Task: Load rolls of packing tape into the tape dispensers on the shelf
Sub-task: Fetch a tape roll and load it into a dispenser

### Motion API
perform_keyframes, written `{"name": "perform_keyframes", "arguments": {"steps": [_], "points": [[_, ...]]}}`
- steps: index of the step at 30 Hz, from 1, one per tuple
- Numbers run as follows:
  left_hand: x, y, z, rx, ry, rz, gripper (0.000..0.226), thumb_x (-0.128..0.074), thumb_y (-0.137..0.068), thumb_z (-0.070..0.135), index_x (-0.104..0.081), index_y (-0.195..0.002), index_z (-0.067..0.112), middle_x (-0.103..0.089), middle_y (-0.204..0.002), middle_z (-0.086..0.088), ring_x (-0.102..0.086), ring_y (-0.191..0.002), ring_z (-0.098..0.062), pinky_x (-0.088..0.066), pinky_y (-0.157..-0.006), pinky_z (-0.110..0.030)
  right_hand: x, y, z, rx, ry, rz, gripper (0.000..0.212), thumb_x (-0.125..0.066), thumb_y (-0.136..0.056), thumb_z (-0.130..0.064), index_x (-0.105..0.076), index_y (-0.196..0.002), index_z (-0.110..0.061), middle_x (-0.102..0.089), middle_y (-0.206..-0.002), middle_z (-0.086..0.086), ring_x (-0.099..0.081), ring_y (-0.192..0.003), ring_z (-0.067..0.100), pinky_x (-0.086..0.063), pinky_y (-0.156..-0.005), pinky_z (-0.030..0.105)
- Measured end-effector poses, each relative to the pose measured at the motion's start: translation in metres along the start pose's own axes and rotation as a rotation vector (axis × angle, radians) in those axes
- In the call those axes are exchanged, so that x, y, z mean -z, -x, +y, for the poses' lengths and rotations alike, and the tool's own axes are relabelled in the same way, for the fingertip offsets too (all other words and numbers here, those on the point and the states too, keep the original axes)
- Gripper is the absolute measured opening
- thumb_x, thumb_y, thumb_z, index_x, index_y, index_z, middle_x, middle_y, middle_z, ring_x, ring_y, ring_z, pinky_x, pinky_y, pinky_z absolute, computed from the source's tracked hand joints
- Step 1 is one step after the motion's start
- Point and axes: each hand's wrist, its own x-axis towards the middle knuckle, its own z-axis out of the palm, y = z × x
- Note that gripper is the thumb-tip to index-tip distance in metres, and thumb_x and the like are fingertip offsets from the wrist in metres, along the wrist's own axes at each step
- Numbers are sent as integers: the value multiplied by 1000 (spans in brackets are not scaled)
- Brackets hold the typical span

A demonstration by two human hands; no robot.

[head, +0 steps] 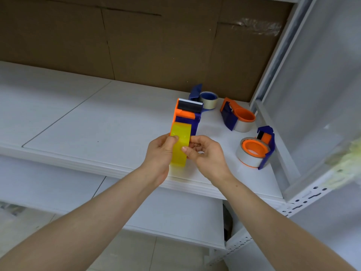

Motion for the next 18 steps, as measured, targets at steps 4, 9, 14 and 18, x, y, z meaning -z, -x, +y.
{"name": "perform_keyframes", "arguments": {"steps": [4, 9, 14, 18], "points": [[-3, -2, 1, 30, 9, 20, 21, -48, -94, 14, -63, -79, 18, -66, -76, -2, -62, -68, -13, -50, -62, -24, -1, -1, 1, 22, 25, 0, 18, -67, -83, -12, -64, -100, -12, -65, -89, 5, -55, -69, 7, -56, -78, 38], [-4, -6, 0, 78, 13, 45, 15, -51, -92, 18, -62, -82, 16, -66, -82, -5, -62, -72, -16, -51, -65, -26, 0, -2, 1, 37, 37, -11, 16, -67, -84, -13, -64, -100, -13, -68, -94, 11, -57, -72, 10, -56, -79, 39], [-3, -7, 4, 138, 31, 10, 24, -49, -88, 24, -67, -98, 10, -70, -100, -15, -66, -89, -26, -53, -79, -37, -1, -4, -1, -92, -173, 8, 19, -71, -79, -12, -66, -97, -16, -70, -99, 15, -65, -84, 19, -57, -83, 35], [-3, -8, 6, 163, 83, -2, 28, -44, -90, 19, -68, -98, 8, -69, -96, -15, -63, -85, -23, -54, -65, -25, -7, -5, -1, -121, -260, 37, 19, -72, -78, -9, -66, -95, -15, -71, -90, 3, -68, -82, 13, -56, -75, 21]]}}
